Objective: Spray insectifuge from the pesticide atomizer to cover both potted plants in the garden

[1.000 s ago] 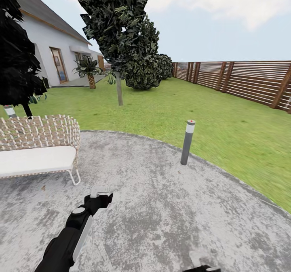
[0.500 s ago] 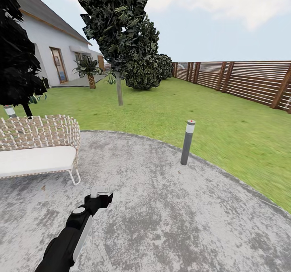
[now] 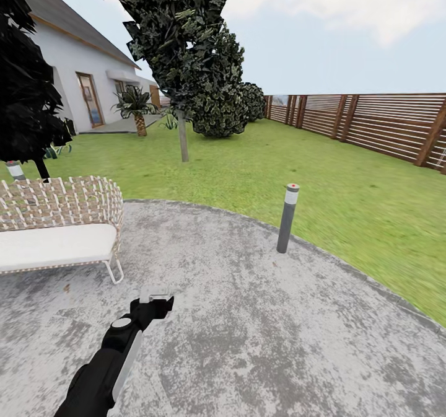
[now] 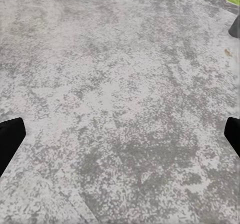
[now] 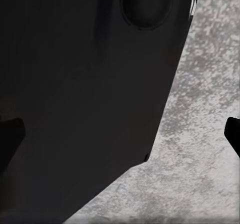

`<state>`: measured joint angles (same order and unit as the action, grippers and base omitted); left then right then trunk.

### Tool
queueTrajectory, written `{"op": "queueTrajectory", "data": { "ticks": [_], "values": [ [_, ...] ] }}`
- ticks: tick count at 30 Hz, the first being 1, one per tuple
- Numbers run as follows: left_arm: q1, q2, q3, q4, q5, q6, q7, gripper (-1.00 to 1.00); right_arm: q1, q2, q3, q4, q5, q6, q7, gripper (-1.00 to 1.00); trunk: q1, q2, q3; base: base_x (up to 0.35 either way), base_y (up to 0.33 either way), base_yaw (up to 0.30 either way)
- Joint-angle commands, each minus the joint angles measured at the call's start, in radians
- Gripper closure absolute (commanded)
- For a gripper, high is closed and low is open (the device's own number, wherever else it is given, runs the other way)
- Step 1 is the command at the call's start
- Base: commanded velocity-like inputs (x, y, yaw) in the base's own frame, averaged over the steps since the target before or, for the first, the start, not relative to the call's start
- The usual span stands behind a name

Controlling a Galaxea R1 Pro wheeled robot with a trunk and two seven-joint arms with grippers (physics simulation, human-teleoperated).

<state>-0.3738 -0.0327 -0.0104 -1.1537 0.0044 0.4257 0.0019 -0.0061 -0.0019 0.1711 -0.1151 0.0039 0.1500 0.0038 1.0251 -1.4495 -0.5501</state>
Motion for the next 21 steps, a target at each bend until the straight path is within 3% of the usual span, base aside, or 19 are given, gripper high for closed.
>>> {"op": "queueTrajectory", "data": {
  "ticks": [1,21],
  "values": [
    [0.000,-0.008,0.000,-0.001,0.000,0.005,0.001,-1.00,0.000,-0.001,0.005,-0.002,0.001,0.006,0.000,-1.00,0.000,-0.001,-0.001,0.000,0.000,0.000],
    [0.000,-0.019,0.000,-0.001,0.000,0.005,0.003,-1.00,0.000,-0.001,0.005,-0.002,0.001,0.006,0.000,-1.00,0.000,-0.001,-0.001,0.000,0.000,0.000]
  ]
}}
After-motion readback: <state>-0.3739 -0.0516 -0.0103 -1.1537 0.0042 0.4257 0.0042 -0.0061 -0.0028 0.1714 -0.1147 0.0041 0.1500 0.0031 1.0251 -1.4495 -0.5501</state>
